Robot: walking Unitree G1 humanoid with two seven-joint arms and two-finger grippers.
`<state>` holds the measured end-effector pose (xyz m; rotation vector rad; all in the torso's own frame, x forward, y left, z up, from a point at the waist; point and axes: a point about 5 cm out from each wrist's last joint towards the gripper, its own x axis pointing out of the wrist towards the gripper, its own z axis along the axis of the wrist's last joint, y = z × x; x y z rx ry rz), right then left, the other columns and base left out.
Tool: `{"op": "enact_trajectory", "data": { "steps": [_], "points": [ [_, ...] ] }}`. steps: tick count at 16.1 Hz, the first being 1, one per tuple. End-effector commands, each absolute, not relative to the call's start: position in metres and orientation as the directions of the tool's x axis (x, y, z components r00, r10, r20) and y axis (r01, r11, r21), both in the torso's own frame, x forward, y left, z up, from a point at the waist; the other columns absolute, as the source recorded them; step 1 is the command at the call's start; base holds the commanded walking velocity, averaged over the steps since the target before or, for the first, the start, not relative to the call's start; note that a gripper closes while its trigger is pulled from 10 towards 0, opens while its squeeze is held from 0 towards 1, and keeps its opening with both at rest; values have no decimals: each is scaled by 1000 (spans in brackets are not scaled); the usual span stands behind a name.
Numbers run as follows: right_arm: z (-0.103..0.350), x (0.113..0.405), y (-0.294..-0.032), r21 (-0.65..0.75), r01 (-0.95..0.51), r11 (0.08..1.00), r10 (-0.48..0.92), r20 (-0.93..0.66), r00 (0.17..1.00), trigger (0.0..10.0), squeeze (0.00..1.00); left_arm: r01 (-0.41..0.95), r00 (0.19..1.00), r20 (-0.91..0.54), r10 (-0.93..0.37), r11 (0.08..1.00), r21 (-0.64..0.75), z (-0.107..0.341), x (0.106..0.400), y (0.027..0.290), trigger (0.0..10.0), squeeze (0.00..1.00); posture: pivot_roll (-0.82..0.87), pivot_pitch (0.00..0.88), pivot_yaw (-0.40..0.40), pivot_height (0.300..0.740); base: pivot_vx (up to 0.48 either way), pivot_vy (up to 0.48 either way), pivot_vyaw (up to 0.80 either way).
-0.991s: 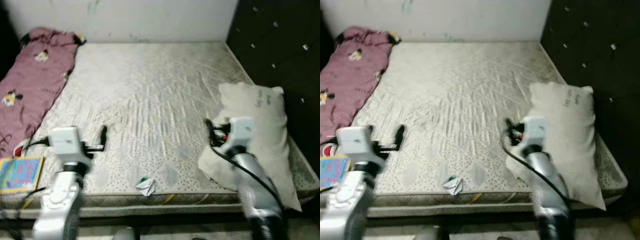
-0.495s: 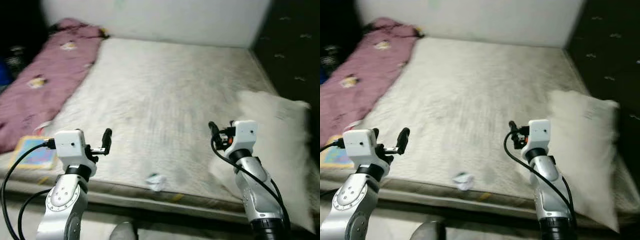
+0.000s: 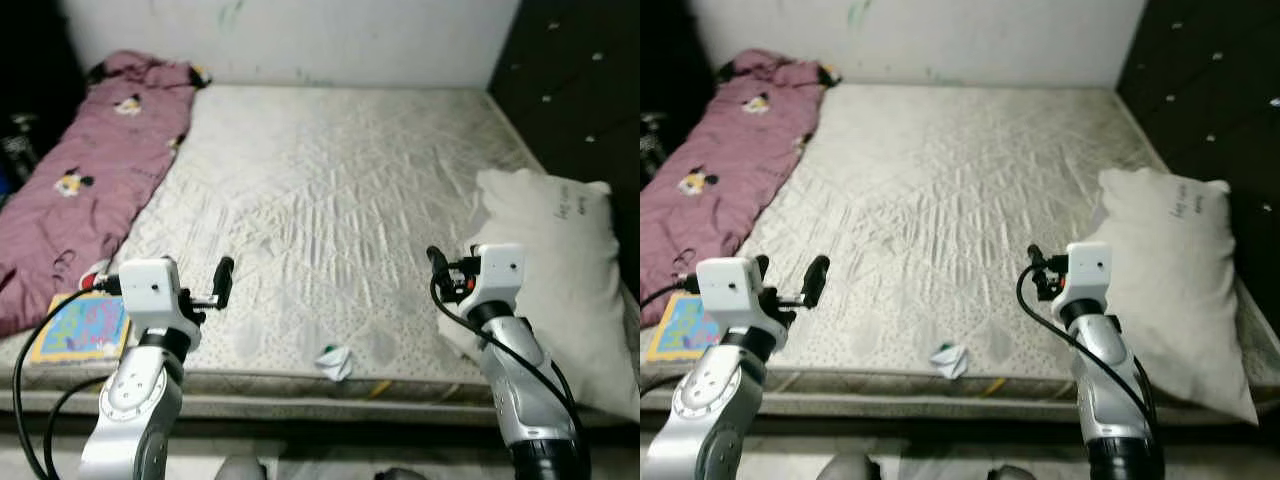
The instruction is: Clean up the room
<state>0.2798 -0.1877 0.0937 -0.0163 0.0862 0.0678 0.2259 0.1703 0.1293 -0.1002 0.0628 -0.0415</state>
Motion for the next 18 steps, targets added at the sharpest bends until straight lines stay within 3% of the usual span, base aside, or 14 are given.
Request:
{"op": "enact_trajectory", "data": {
  "steps": [1,9,18],
  "points": [
    [101,284,-179,-6,-91,996,91,-57,994,10000,0,26,998,-47,-31,995,-98,131,225,176,10000,0,111,51,-26,740,0,0,0],
    [104,292,-178,9,-90,996,91,-43,995,10000,0,19,1000,-16,-21,996,-92,136,234,177,10000,0,114,19,-24,740,0,0,0],
    [128,321,-187,24,-23,999,22,58,998,10000,0,0,999,50,5,996,-93,150,269,179,10000,0,75,0,5,740,0,0,0]
  ]
}}
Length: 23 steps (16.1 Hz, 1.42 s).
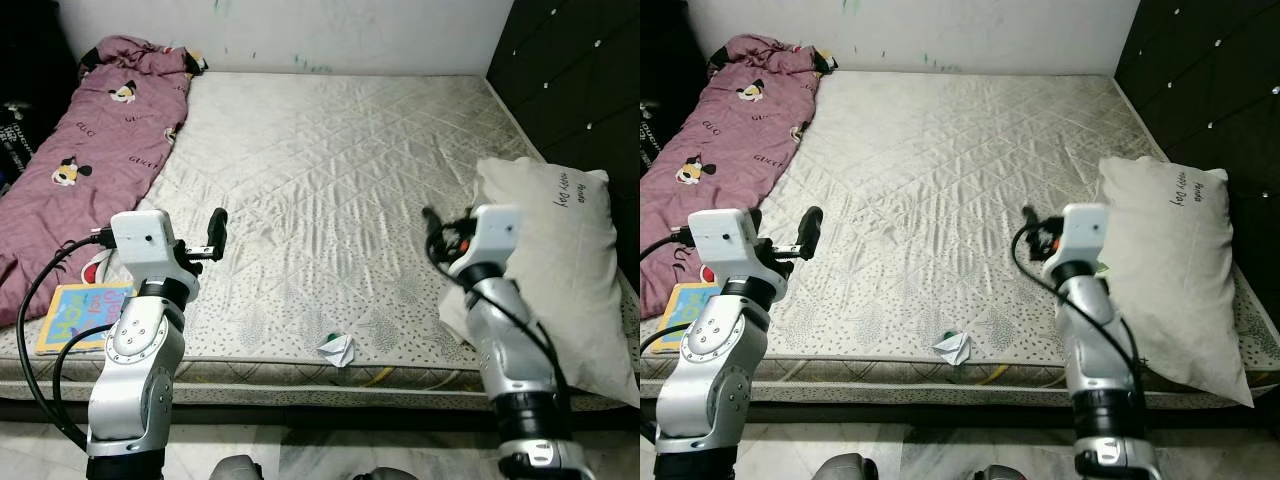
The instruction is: Clean up the room
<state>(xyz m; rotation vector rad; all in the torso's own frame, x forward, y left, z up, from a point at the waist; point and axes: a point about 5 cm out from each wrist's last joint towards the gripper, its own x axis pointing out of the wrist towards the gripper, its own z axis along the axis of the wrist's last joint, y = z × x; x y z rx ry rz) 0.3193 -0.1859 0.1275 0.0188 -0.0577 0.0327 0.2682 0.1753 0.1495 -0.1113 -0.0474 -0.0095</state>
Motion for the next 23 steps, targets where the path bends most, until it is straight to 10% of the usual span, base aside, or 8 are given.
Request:
{"op": "enact_trajectory", "data": {
  "steps": [1,23],
  "points": [
    [130,322,-189,26,-14,1000,12,66,998,10000,0,2,999,47,3,996,-89,148,271,179,10000,0,69,0,4,740,0,0,0],
    [106,275,-181,41,-38,998,40,-36,999,10000,0,-120,990,-69,119,993,-4,107,239,206,10000,0,39,82,5,740,0,0,-74]
  ]
}}
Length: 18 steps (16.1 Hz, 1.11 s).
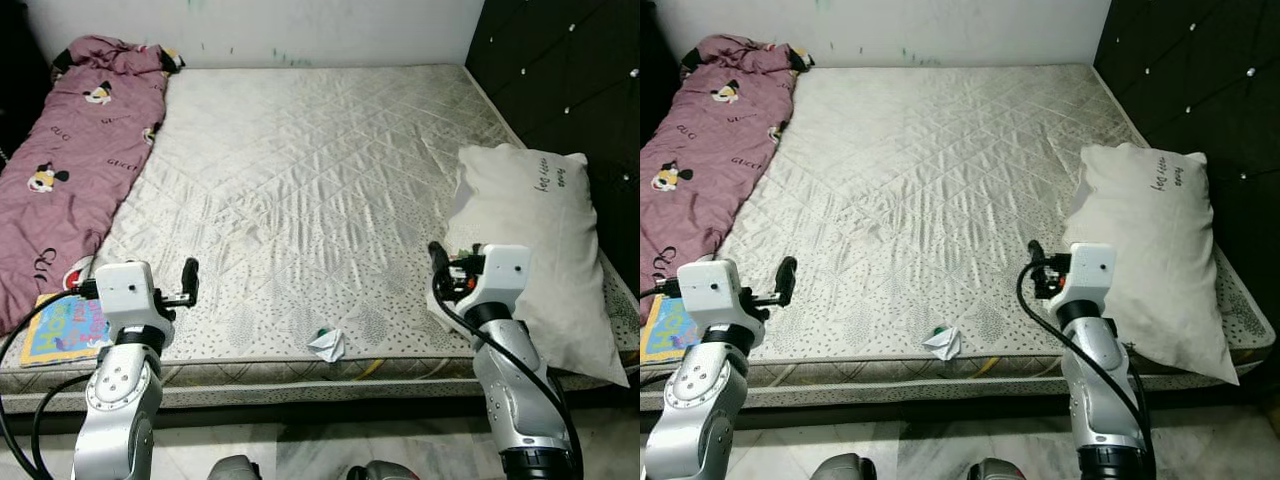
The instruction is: Clean up the room
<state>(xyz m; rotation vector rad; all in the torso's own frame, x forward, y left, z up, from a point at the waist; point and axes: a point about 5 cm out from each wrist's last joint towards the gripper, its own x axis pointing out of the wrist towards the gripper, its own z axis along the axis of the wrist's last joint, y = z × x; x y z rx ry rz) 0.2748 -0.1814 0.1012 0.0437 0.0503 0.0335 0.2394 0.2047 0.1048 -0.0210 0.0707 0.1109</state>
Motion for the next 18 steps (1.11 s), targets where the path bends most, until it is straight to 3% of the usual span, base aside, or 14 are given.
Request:
{"op": "enact_trajectory", "data": {
  "steps": [1,7,18],
  "points": [
    [105,274,-180,37,-51,998,53,-44,998,10000,0,-116,991,-67,116,993,-1,107,241,206,10000,0,37,83,1,740,0,0,0],
    [104,272,-182,31,-62,998,64,-55,996,10000,0,-112,991,-67,112,994,0,106,242,203,10000,0,29,76,-5,740,0,0,0],
    [104,273,-179,29,-92,995,94,-66,993,10000,0,-118,991,-68,118,993,-1,105,242,201,10000,0,32,84,-15,622,0,0,0]
  ]
}}
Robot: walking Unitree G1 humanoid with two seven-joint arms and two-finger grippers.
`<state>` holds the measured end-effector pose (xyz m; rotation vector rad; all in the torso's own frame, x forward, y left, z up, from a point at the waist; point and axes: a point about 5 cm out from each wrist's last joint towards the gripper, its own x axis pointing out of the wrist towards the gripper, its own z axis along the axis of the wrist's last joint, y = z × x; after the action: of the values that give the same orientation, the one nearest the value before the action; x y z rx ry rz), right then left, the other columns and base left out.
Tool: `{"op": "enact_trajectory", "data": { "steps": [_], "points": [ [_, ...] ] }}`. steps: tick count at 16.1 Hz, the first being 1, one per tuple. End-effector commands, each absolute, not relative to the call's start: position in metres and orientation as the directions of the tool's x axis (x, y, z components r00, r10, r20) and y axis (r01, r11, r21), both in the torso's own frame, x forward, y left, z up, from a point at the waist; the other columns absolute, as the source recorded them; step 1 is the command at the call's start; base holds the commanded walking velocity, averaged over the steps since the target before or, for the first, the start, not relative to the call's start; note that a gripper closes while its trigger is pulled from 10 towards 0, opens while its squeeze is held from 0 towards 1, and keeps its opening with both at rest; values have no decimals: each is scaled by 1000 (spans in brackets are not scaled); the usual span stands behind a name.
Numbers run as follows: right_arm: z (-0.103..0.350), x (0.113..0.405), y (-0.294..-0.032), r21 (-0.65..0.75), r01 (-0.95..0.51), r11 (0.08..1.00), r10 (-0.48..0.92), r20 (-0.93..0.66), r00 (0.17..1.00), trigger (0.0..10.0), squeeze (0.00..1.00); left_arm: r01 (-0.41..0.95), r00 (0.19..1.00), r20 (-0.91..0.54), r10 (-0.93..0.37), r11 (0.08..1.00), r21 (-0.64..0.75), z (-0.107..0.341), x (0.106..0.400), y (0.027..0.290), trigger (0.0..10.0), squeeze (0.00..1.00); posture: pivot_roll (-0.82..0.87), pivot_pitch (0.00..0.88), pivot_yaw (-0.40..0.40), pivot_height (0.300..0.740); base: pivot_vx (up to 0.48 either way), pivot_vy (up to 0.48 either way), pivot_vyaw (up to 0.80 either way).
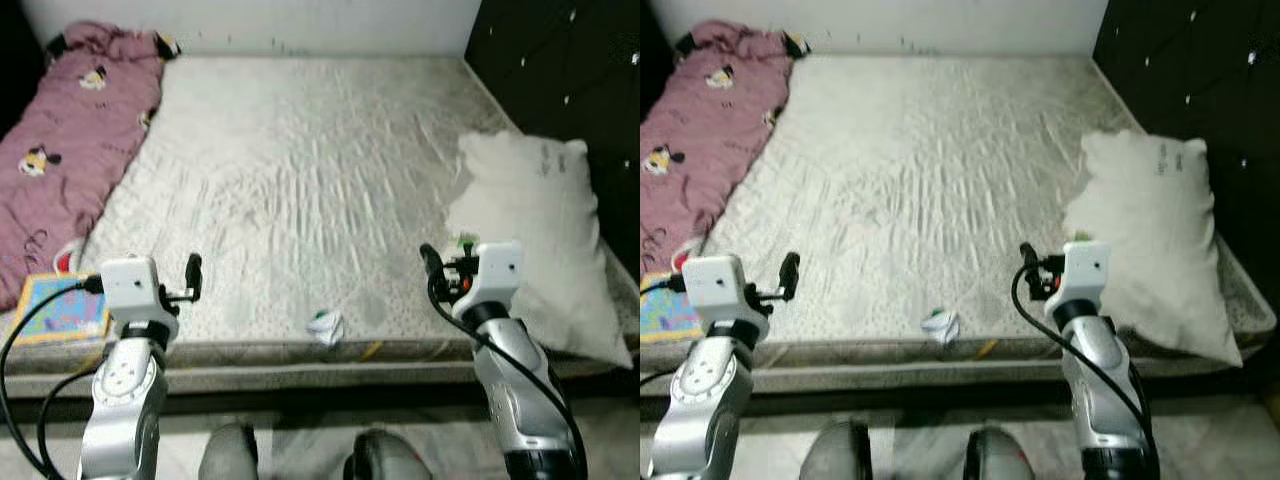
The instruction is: Clean up the room
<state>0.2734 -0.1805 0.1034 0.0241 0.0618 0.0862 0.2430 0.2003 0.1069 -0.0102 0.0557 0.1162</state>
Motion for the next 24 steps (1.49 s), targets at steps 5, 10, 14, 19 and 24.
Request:
{"op": "enact_trajectory", "data": {
  "steps": [5,10,14,19,24],
  "points": [
    [101,273,-179,24,-112,993,113,-78,990,10000,0,-126,990,-66,126,992,-2,105,243,200,10000,0,33,93,-19,564,0,0,0],
    [102,278,-175,22,-158,987,160,-80,984,10000,0,-128,989,-80,125,991,-34,105,243,201,10000,0,43,110,-27,560,0,0,0],
    [106,281,-168,-20,-202,979,200,-61,978,10000,0,-121,990,-78,119,992,-22,106,242,201,10000,0,45,124,-26,560,0,0,575],
    [107,281,-170,11,-189,982,190,-51,981,10000,0,-109,991,-77,107,994,-27,108,244,200,10000,0,42,139,-25,560,0,0,594],
    [109,285,-169,3,-203,979,203,-45,978,10000,0,-74,996,-59,72,996,-43,112,245,196,10000,0,41,137,-27,556,0,0,0]
  ]
}}
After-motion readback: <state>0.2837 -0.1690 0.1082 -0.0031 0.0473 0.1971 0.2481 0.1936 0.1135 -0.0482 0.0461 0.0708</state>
